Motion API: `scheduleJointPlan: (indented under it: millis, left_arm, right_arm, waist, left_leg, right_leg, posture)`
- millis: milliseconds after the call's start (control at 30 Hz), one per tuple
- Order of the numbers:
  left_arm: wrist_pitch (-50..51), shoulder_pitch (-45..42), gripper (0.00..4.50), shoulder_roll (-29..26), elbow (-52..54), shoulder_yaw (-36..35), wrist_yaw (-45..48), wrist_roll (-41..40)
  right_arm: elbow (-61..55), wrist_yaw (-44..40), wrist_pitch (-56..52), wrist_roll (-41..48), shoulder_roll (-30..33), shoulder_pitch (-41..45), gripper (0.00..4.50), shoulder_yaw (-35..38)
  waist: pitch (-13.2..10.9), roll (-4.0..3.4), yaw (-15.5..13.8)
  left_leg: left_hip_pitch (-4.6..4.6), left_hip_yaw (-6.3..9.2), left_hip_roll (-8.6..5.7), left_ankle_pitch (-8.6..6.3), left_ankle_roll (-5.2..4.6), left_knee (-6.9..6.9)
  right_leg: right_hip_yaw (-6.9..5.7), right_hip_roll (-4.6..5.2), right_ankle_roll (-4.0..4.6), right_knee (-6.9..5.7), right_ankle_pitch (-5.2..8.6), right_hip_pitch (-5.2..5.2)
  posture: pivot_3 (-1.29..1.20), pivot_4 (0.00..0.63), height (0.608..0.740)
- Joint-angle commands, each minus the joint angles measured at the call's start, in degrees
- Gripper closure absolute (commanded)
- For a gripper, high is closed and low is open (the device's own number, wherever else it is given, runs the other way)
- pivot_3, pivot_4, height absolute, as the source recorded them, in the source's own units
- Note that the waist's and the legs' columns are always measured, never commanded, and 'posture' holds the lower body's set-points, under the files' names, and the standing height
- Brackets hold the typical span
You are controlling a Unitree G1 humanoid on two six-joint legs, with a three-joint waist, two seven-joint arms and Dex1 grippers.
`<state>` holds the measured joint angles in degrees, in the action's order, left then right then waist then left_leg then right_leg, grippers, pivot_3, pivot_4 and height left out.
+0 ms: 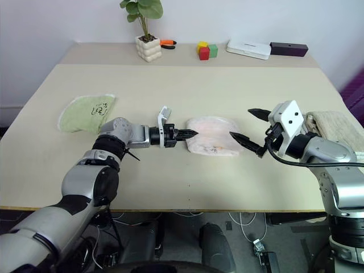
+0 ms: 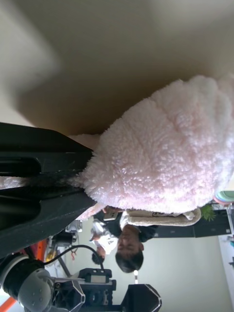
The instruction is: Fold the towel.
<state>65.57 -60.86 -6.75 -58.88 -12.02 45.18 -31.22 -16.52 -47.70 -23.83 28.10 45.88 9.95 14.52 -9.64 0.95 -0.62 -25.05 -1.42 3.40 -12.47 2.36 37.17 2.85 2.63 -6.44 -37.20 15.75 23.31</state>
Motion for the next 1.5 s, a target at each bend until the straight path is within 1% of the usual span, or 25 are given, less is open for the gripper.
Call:
scheduleJointPlan:
  millis: [33, 133, 167, 300, 333, 400, 500, 533, 633, 733, 833, 900, 967, 1000, 1100, 1133, 1200, 1267, 1400, 1500]
  left_arm:
    - [-0.77, -0.03, 4.44, -0.1, -1.04, -0.64, -0.13, 0.73]
    - [-2.01, -0.05, 4.44, -0.78, -0.32, -1.05, 0.36, 0.85]
    - [-4.05, 0.36, 4.44, -1.02, 1.34, -0.83, 1.14, 1.03]
    - [-6.68, 0.84, 4.44, -2.23, 5.15, -3.01, 0.42, -0.32]
    - [-6.17, 0.92, 4.44, -2.51, 5.91, -4.33, -0.19, -1.43]
    - [-9.76, 2.51, 4.44, -2.9, 10.58, -5.4, -1.4, -1.65]
    - [-11.36, 3.69, 4.44, -3.66, 14.28, -7.93, -3.66, -2.79]
    - [-11.76, 4.03, 4.44, -4.05, 15.16, -8.25, -4.23, -2.8]
    - [-17.06, 5.81, 4.44, -5.56, 19.94, -6.37, -3.46, -0.8]
    - [-17.4, 5.09, 4.44, -7.69, 22.89, -10.0, -5.72, -3.52]
    - [-19.85, 4.15, 4.44, -9.76, 24.45, -11.86, -6.82, -4.22]
    - [-22.27, 2.38, 4.44, -11.84, 23.88, -14.37, -8.31, -5.06]
    - [-22.34, 1.01, 4.44, -13.49, 23.41, -16.85, -9.78, -6.71]
    - [-22.94, 1.03, 4.44, -14.23, 24.15, -16.81, -9.16, -6.77]
    - [-22.77, 1.39, 4.44, -16.33, 25.69, -16.53, -8.58, -7.05]
    - [-22.93, 1.63, 4.44, -17.83, 25.31, -17.1, -8.5, -7.16]
    - [-25.14, 2.08, 4.44, -20.93, 23.82, -17.8, -7.75, -6.34]
    - [-27.03, 2.36, 4.44, -22.71, 22.86, -18.2, -7.52, -6.05]
    - [-29.74, 3.84, 4.44, -25.13, 23.01, -20.05, -7.26, -6.97]
    - [-30.55, 6.19, 4.44, -26.37, 24.22, -21.93, -8.16, -7.86]
  right_arm:
    - [-0.99, 0.28, 1.26, -0.13, -0.21, 0.41, 0.0, 1.13]
    - [-0.92, 0.28, 1.28, -0.23, -0.24, 0.5, 0.0, 1.06]
    - [-0.8, 0.29, 1.33, -0.29, -0.3, 0.56, 0.0, 1.02]
    - [-0.61, 0.45, 1.38, -0.42, -0.53, 0.74, 0.0, 0.68]
    - [-0.56, 0.45, 1.37, -0.42, -0.6, 0.8, 0.0, 0.57]
    - [-0.13, 0.48, 1.46, -0.6, -0.89, 1.23, 0.0, 0.13]
    - [0.56, 0.27, 1.6, -0.9, -1.13, 2.07, 0.0, -0.52]
    - [0.86, 0.18, 1.69, -0.99, -1.21, 2.47, 0.0, -0.75]
    - [1.87, -0.1, 1.94, -1.2, -1.4, 3.83, 0.0, -1.5]
    - [2.88, -0.47, 2.15, -1.22, -1.58, 5.07, 0.0, -2.3]
    - [3.14, -0.63, 1.11, 0.43, -2.36, 5.69, 0.0, -1.9]
    - [1.43, -2.29, -1.41, 4.27, -2.5, 4.75, 0.0, -0.76]
    - [0.22, -3.27, -2.39, 6.28, -2.39, 3.92, 0.0, -0.13]
    - [-0.05, -3.41, -2.84, 6.94, -2.33, 3.78, 0.0, 0.03]
    - [0.13, -3.34, -2.86, 6.63, -2.05, 3.64, 0.0, -0.41]
    - [0.18, -3.27, -2.87, 6.45, -2.06, 3.74, 0.0, -0.71]
    - [0.03, -3.06, -3.1, 6.42, -2.14, 3.97, 0.0, -1.06]
    - [0.0, -3.07, -3.21, 6.48, -2.08, 4.02, 0.0, -1.09]
    - [0.31, -3.66, -3.52, 6.85, -1.6, 3.82, 0.0, -0.73]
    - [0.1, -5.39, -5.96, 10.05, -1.08, 3.13, 0.0, 0.51]
  waist:
    - [0.0, 0.0, 0.0]
    - [0.0, 0.0, 0.01]
    - [0.0, 0.0, 0.03]
    - [-0.01, 0.01, 0.35]
    - [-0.01, 0.01, 0.42]
    - [-0.01, 0.01, 0.44]
    - [-0.01, 0.01, 0.41]
    - [-0.02, 0.01, 0.41]
    - [-0.02, 0.01, 0.4]
    - [-0.02, 0.02, 0.3]
    - [-0.02, 0.02, 0.32]
    - [-0.02, 0.02, 0.2]
    - [-0.03, 0.03, 0.16]
    - [-0.03, 0.03, 0.16]
    - [-0.03, 0.03, 0.18]
    - [-0.03, 0.03, 0.13]
    - [-0.03, 0.03, 0.23]
    - [-0.03, 0.03, 0.45]
    - [-0.03, 0.03, 0.42]
    - [-0.03, 0.03, 0.27]
  left_leg:
    - [0.0, 0.0, 0.0, 0.0, 0.0, 0.0]
    - [0.0, 0.0, 0.0, 0.0, 0.0, 0.0]
    - [0.0, 0.0, 0.0, 0.0, 0.0, 0.0]
    - [-0.01, 0.0, 0.01, 0.0, 0.0, -0.03]
    - [-0.01, 0.0, 0.01, 0.0, 0.0, -0.06]
    - [-0.01, 0.0, 0.02, 0.0, 0.0, -0.1]
    - [-0.02, -0.01, 0.02, 0.0, 0.0, -0.1]
    - [-0.02, -0.01, 0.02, 0.0, 0.0, -0.1]
    - [-0.02, -0.02, 0.02, 0.0, 0.0, -0.1]
    - [-0.02, -0.02, 0.02, 0.0, 0.0, -0.1]
    - [-0.03, -0.02, 0.02, 0.0, 0.0, -0.08]
    - [-0.03, -0.02, 0.02, 0.0, 0.0, -0.08]
    - [-0.04, -0.02, 0.02, 0.0, 0.0, -0.07]
    - [-0.04, -0.02, 0.03, 0.0, 0.0, -0.07]
    - [-0.04, -0.02, 0.03, 0.0, 0.0, -0.08]
    - [-0.04, -0.02, 0.03, 0.0, 0.0, -0.07]
    - [-0.03, -0.02, 0.03, 0.0, 0.01, -0.07]
    - [-0.04, -0.03, 0.05, 0.0, 0.01, -0.08]
    - [-0.04, -0.04, 0.09, 0.0, 0.01, -0.1]
    - [-0.04, -0.06, 0.09, 0.0, 0.01, -0.08]
  right_leg:
    - [0.0, 0.0, 0.0, 0.0, 0.0, 0.0]
    - [0.0, 0.0, 0.0, 0.0, 0.0, 0.0]
    - [0.0, 0.0, 0.0, 0.0, 0.0, 0.0]
    - [0.0, -0.01, -0.01, 0.0, 0.0, 0.04]
    - [0.01, -0.01, -0.01, -0.01, -0.01, 0.06]
    - [0.01, -0.02, -0.01, -0.01, -0.01, 0.08]
    - [0.01, -0.01, -0.02, -0.01, 0.0, 0.08]
    - [0.01, -0.01, -0.02, -0.01, 0.0, 0.08]
    - [0.01, -0.01, -0.02, -0.01, 0.0, 0.08]
    - [0.01, -0.02, -0.02, -0.01, -0.01, 0.08]
    - [0.01, -0.01, -0.03, -0.01, -0.01, 0.08]
    - [0.01, -0.01, -0.03, -0.01, -0.01, 0.07]
    - [0.01, -0.01, -0.03, -0.01, -0.01, 0.07]
    - [0.0, -0.01, -0.03, -0.01, -0.01, 0.07]
    - [0.0, -0.01, -0.03, -0.01, -0.01, 0.07]
    - [0.0, -0.01, -0.03, -0.02, -0.01, 0.07]
    - [0.0, -0.01, -0.03, -0.03, -0.01, 0.07]
    - [0.0, -0.03, -0.03, -0.03, -0.01, 0.09]
    - [0.0, -0.05, -0.03, -0.02, -0.01, 0.1]
    - [0.0, -0.04, -0.03, -0.02, -0.01, 0.09]
  posture:
    - [0.0, 0.15, 0.74]
    - [0.0, 0.15, 0.74]
    - [0.0, 0.15, 0.74]
    - [0.0, 0.15, 0.74]
    - [0.0, 0.15, 0.74]
    - [0.0, 0.15, 0.74]
    - [0.0, 0.15, 0.74]
    - [0.0, 0.15, 0.74]
    - [0.0, 0.15, 0.74]
    - [0.0, 0.15, 0.74]
    - [0.0, 0.15, 0.74]
    - [0.0, 0.15, 0.74]
    - [0.0, 0.15, 0.74]
    - [0.0, 0.15, 0.74]
    - [0.0, 0.15, 0.74]
    - [0.0, 0.15, 0.74]
    - [0.0, 0.15, 0.74]
    - [0.0, 0.15, 0.74]
    - [0.0, 0.15, 0.74]
    - [0.0, 0.15, 0.74]
